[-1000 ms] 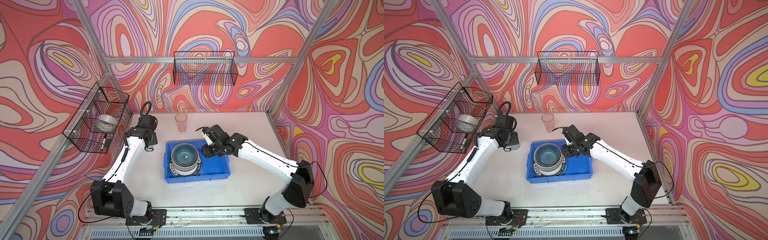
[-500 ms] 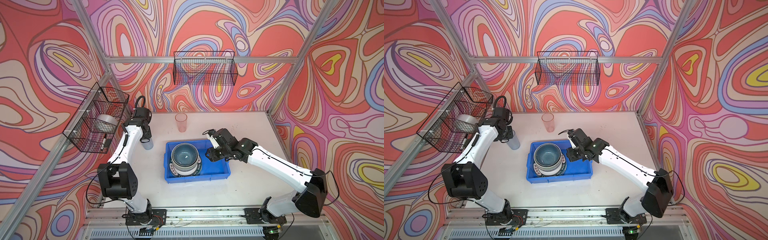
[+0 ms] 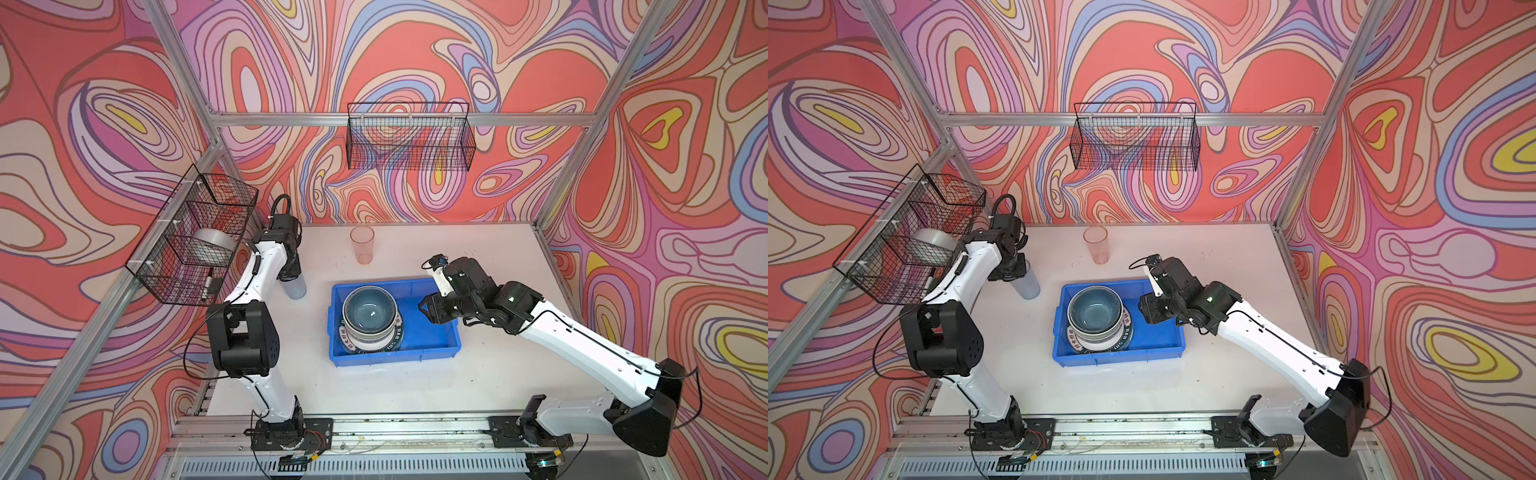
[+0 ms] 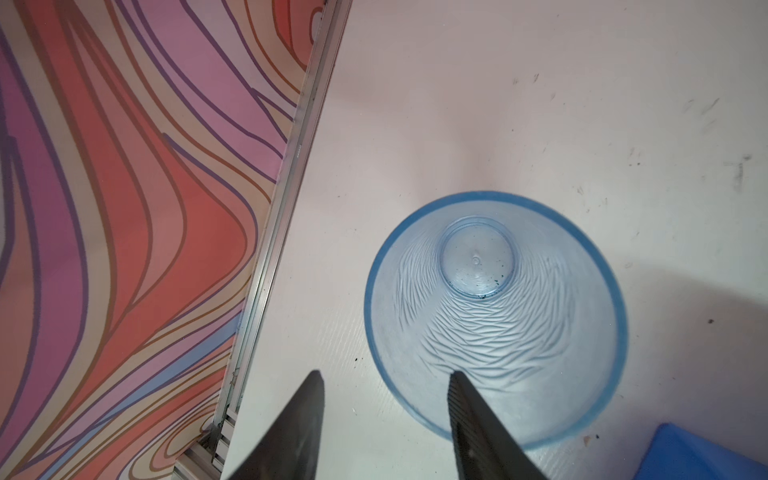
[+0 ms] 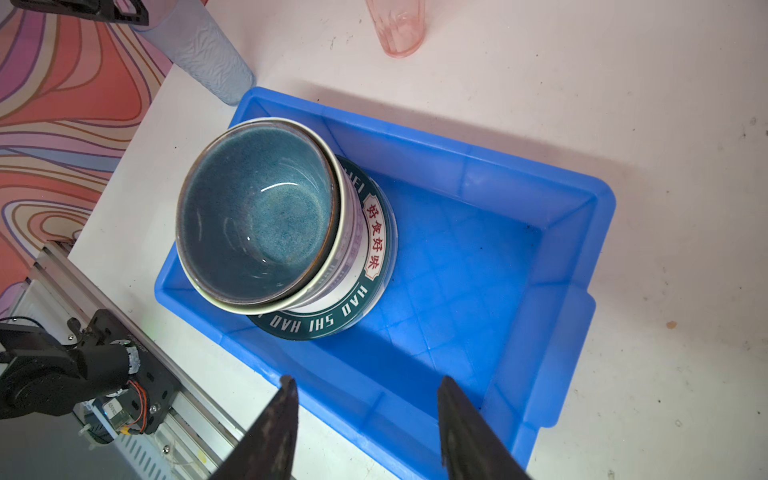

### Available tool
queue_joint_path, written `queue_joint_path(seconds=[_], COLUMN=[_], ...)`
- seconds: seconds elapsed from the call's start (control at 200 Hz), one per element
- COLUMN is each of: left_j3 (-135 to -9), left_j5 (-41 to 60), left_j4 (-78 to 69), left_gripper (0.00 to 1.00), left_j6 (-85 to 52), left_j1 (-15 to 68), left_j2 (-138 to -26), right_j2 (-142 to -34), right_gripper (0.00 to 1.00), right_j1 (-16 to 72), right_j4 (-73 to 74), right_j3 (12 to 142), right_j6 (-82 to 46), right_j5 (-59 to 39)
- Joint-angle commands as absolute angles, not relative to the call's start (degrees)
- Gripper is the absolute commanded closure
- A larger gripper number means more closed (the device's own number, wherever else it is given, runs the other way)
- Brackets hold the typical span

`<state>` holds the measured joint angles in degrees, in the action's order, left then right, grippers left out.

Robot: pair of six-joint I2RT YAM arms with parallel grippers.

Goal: Place the mixed dishes into the plastic bin
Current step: 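Move the left gripper to the frosted blue tumbler while the right gripper lifts away, then grasp the frosted blue tumbler with the left gripper and lift it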

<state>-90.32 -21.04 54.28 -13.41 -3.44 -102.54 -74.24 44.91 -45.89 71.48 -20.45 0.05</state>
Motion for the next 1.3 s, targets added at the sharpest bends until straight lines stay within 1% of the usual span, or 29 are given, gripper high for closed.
queue_joint_path(seconds=[0.0,0.14,0.205,0.371,0.451,0.621,0.746,0.907,1.102,1.162,1.297], left_j3=[-92.35,-92.41,-92.7,-92.77,-92.92,-92.03,-91.15,-90.3,-90.48,-90.44,-90.78], left_j5=[-21.17,-19.35,-18.76,-17.04,-15.9,-14.86,-14.12,-13.19,-11.66,-10.88,-9.25], left_j4=[56.2,55.98,56.15,56.15,56.42,56.01,55.46,55.35,55.85,55.9,56.46], left_gripper=[0.5,0.55,0.62,0.67,0.72,0.76,0.82,0.88,0.92,0.95,0.96], left_j6=[-12.35,-12.66,-12.44,-12.3,-12.3,-12.31,-12.06,-12.04,-12.47,-12.65,-12.83], left_j1=[-4.51,-5.27,-5.27,-5.27,-5.27,-5.27,-5.23,-5.23,-5.19,-5.08,-4.53], left_j2=[-104.16,-105.11,-105.64,-106.36,-106.37,-106.0,-106.03,-105.9,-103.23,-102.04,-99.67], right_j2=[-72.05,-71.5,-71.34,-71.32,-71.45,-71.72,-71.72,-71.72,-71.81,-71.81,-71.86], right_gripper=[0.43,0.42,0.42,0.43,0.42,0.42,0.43,0.43,0.43,0.43,0.42], right_j1=[44.58,44.54,44.63,44.56,44.56,44.52,44.56,44.56,44.56,44.56,44.55], right_j4=[-47.35,-47.47,-47.46,-47.46,-47.46,-47.48,-47.54,-47.77,-47.74,-47.61,-47.29], right_j3=[69.76,68.52,68.16,67.85,67.94,67.94,67.93,67.94,68.11,68.2,68.47], right_j6=[-20.58,-21.07,-21.13,-21.25,-21.21,-21.3,-21.53,-21.69,-21.8,-21.84,-22.23], right_j5=[1.8,1.84,1.82,2.11,2.12,2.07,2.28,2.4,2.56,2.18,2.03])
